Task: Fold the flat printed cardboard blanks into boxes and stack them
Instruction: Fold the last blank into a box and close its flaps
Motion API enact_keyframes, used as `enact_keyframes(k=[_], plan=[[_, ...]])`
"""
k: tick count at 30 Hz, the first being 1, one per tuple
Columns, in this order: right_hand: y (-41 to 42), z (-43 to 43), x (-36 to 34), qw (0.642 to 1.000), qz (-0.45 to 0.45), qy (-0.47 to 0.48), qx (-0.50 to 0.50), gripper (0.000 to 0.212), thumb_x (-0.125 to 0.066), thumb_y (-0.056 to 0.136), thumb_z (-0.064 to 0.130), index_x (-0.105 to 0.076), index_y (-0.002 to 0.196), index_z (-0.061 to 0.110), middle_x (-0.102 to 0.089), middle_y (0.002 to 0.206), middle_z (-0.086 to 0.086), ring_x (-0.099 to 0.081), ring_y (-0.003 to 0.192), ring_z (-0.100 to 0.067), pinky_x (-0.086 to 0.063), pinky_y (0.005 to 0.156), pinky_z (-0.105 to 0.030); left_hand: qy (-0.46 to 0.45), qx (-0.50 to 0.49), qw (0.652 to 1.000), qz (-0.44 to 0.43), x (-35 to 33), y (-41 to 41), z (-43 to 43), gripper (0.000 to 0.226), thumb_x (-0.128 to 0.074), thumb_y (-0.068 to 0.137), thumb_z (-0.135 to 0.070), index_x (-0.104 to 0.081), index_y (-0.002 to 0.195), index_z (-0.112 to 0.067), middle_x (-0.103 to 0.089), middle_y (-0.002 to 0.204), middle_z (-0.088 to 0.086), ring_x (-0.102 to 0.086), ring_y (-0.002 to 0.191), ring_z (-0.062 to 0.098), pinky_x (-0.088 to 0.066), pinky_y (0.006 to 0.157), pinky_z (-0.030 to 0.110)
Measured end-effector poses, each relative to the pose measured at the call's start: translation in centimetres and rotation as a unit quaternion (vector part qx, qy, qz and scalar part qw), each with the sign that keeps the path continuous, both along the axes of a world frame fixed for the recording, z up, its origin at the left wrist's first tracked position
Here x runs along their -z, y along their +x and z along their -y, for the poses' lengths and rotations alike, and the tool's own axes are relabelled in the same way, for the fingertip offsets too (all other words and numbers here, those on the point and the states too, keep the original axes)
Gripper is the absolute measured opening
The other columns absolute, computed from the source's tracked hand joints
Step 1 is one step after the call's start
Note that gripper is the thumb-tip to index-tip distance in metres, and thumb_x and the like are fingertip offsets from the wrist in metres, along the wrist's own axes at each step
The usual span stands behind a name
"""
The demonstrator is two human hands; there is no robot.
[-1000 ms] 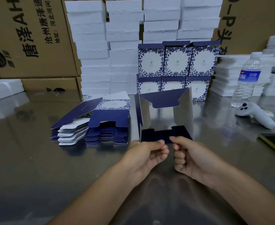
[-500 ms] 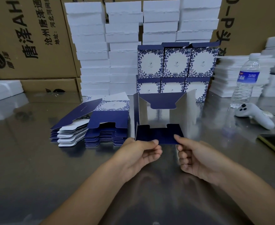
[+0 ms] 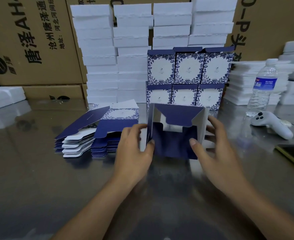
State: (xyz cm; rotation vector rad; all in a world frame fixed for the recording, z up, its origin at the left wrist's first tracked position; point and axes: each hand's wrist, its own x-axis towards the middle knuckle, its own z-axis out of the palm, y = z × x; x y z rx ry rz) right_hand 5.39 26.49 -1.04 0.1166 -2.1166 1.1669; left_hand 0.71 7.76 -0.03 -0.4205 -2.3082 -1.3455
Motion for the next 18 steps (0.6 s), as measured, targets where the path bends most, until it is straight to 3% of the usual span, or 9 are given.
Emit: enact_keyframes(k=[2, 4, 7, 9, 11, 13, 16, 18], plan=[[0.0, 0.1, 0.0, 0.999, 0.006, 0.010, -0.038, 0.064, -0.055, 0.077, 0.065, -0.024, 0.133, 0.058, -0.045, 0.130, 0.031, -0.044, 0.119, 0.012, -0.042, 0.090, -0.020, 0.062, 0.076, 0.995, 0.010, -0.3, 0.4, -0.1, 0.052, -0.067, 0.086, -0.024, -0.043, 0.131, -0.033, -0.052, 0.123, -0.015, -0.052, 0.112, 0.001, -0.045, 0.090, 0.023], [0.0, 0.2, -0.1, 0.997, 0.020, 0.026, -0.073, 0.078, -0.057, 0.070, 0.071, -0.021, 0.137, 0.055, -0.040, 0.133, 0.038, -0.038, 0.122, 0.016, -0.037, 0.090, -0.017, 0.113, 0.138, 0.984, 0.030, -0.7, 1.0, -0.2, 0.065, -0.071, 0.081, -0.038, -0.034, 0.134, -0.044, -0.050, 0.127, -0.025, -0.050, 0.116, -0.005, -0.046, 0.091, 0.022], [0.0, 0.0, -0.3, 0.991, 0.018, 0.022, -0.131, 0.097, -0.067, 0.060, 0.072, -0.022, 0.143, 0.046, -0.038, 0.137, 0.036, -0.037, 0.128, 0.009, -0.037, 0.097, -0.023, 0.148, 0.159, 0.974, 0.059, -1.2, 1.5, -0.3, 0.089, -0.066, 0.067, -0.057, -0.015, 0.140, -0.056, -0.042, 0.128, -0.034, -0.044, 0.123, -0.005, -0.042, 0.088, 0.014], [0.1, -0.1, -0.2, 0.986, 0.017, 0.019, -0.163, 0.104, -0.061, 0.058, 0.081, -0.023, 0.145, 0.038, -0.039, 0.139, 0.033, -0.037, 0.131, 0.005, -0.035, 0.101, -0.019, 0.162, 0.170, 0.970, 0.066, -1.6, 1.6, -0.3, 0.091, -0.066, 0.065, -0.059, -0.014, 0.139, -0.059, -0.037, 0.129, -0.038, -0.038, 0.128, -0.006, -0.040, 0.093, 0.016], [0.2, 0.0, -0.1, 0.983, 0.010, -0.001, -0.181, 0.095, -0.048, 0.067, 0.084, -0.026, 0.143, 0.032, -0.043, 0.138, 0.027, -0.039, 0.130, 0.004, -0.032, 0.100, -0.011, 0.172, 0.175, 0.967, 0.069, -1.9, 1.8, -0.2, 0.084, -0.064, 0.063, -0.062, -0.023, 0.136, -0.060, -0.034, 0.131, -0.041, -0.033, 0.131, -0.007, -0.037, 0.103, 0.024], [0.3, 0.2, -0.2, 0.984, -0.007, -0.061, -0.166, 0.079, -0.039, 0.075, 0.081, -0.035, 0.136, 0.030, -0.054, 0.129, 0.019, -0.050, 0.121, 0.003, -0.035, 0.094, -0.007, 0.164, 0.166, 0.970, 0.070, -2.0, 1.9, -0.2, 0.072, -0.060, 0.063, -0.068, -0.038, 0.130, -0.053, -0.043, 0.132, -0.029, -0.042, 0.129, 0.002, -0.038, 0.107, 0.034], [0.1, 0.2, -0.6, 0.987, -0.031, -0.113, -0.114, 0.050, -0.049, 0.077, 0.065, -0.044, 0.114, 0.033, -0.064, 0.109, 0.010, -0.062, 0.099, 0.002, -0.042, 0.082, -0.006, 0.155, 0.139, 0.975, 0.074, -2.2, 2.0, -0.1, 0.060, -0.053, 0.063, -0.083, -0.046, 0.113, -0.050, -0.051, 0.118, -0.028, -0.051, 0.116, 0.009, -0.043, 0.095, 0.032], [0.1, 0.1, -0.7, 0.990, -0.034, -0.104, -0.090, 0.042, -0.056, 0.069, 0.056, -0.047, 0.100, 0.031, -0.065, 0.098, 0.012, -0.063, 0.091, 0.004, -0.043, 0.077, -0.005, 0.159, 0.136, 0.975, 0.077, -2.1, 2.1, -0.3, 0.056, -0.050, 0.063, -0.084, -0.048, 0.108, -0.051, -0.049, 0.115, -0.032, -0.051, 0.115, 0.009, -0.043, 0.097, 0.034]])
